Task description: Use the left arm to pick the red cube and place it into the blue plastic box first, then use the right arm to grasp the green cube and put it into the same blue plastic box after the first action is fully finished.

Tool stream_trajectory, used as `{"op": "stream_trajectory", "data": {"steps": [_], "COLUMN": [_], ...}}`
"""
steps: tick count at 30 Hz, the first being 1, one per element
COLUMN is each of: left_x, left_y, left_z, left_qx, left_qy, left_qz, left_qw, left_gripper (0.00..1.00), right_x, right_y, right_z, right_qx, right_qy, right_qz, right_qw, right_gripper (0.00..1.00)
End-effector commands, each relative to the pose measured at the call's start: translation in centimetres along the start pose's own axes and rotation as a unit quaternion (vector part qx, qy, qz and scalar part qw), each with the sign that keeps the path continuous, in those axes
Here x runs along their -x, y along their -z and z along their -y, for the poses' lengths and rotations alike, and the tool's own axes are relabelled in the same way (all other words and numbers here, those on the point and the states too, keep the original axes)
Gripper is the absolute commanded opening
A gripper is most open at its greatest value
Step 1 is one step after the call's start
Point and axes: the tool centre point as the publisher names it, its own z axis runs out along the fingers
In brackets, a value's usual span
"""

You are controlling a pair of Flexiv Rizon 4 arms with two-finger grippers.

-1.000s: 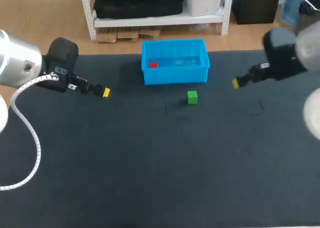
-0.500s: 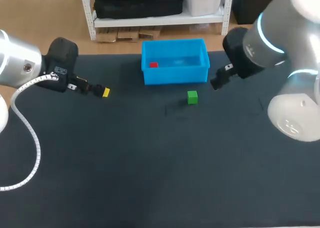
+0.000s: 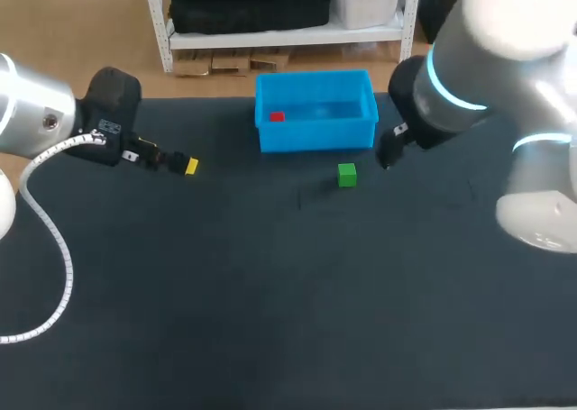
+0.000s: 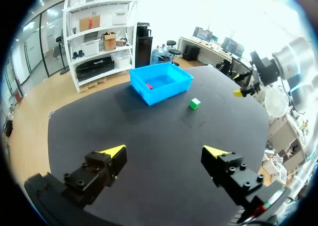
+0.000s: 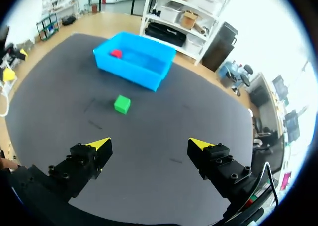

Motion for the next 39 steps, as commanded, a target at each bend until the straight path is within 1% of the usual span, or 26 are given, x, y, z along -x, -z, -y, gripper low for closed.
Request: {"op": "stream_trajectory", "data": {"steps": [1,6,11,15,16,20,22,24,26,29,30,32,33,37,39], "left_x": [-0.1,-0.1,-0.1,-0.1,-0.1,-0.1,-0.1,-0.1,-0.1,-0.1,-0.1,-0.1,-0.1,-0.1,-0.1], "left_y": [0.0,0.0,0.0,0.0,0.0,0.0,0.0,0.0,0.0,0.0,0.0,0.0,0.0,0.0,0.0], "left_z": [-0.2,-0.2,-0.2,-0.2,-0.2,-0.2,-0.2,-0.2,-0.2,-0.2,-0.2,-0.2,-0.2,-0.2,-0.2], "left_qx": [-0.004,-0.004,-0.004,-0.004,-0.004,-0.004,-0.004,-0.004,-0.004,-0.004,-0.004,-0.004,-0.004,-0.004,-0.004], "left_qy": [-0.001,-0.001,-0.001,-0.001,-0.001,-0.001,-0.001,-0.001,-0.001,-0.001,-0.001,-0.001,-0.001,-0.001,-0.001], "left_qz": [0.003,0.003,0.003,0.003,0.003,0.003,0.003,0.003,0.003,0.003,0.003,0.003,0.003,0.003,0.003], "left_qw": [1.0,1.0,1.0,1.0,1.0,1.0,1.0,1.0,1.0,1.0,1.0,1.0,1.0,1.0,1.0], "left_gripper": [1.0,1.0,1.0,1.0,1.0,1.0,1.0,1.0,1.0,1.0,1.0,1.0,1.0,1.0,1.0], "right_x": [1.4,1.5,1.6,2.1,2.2,2.5,2.7,2.8,2.9,3.2,3.3,3.5,3.5,3.8,3.8], "right_y": [-0.7,-1.6,-2.4,-2.7,-2.8,-3.2,-3.5,-3.8,-4.0,-4.1,-4.2,-4.5,-4.6,-5.0,-5.2], "right_z": [-1.6,-2.2,-2.3,-2.3,-2.2,-2.1,-2.1,-2.0,-2.0,-2.1,-2.1,-2.1,-2.1,-2.9,-3.4], "right_qx": [-0.232,-0.254,-0.243,-0.216,-0.203,-0.151,-0.131,-0.099,-0.082,-0.065,-0.053,-0.051,-0.043,-0.023,-0.021], "right_qy": [-0.021,-0.049,-0.089,-0.126,-0.138,-0.158,-0.164,-0.176,-0.182,-0.185,-0.191,-0.192,-0.194,-0.19,-0.188], "right_qz": [-0.091,-0.134,-0.16,-0.17,-0.17,-0.18,-0.186,-0.191,-0.193,-0.194,-0.195,-0.196,-0.196,-0.195,-0.195], "right_qw": [0.968,0.957,0.952,0.953,0.954,0.959,0.96,0.961,0.961,0.961,0.961,0.96,0.96,0.962,0.962], "right_gripper": [1.0,1.0,1.0,1.0,1.0,1.0,1.0,1.0,1.0,1.0,1.0,1.0,1.0,1.0,1.0]}}
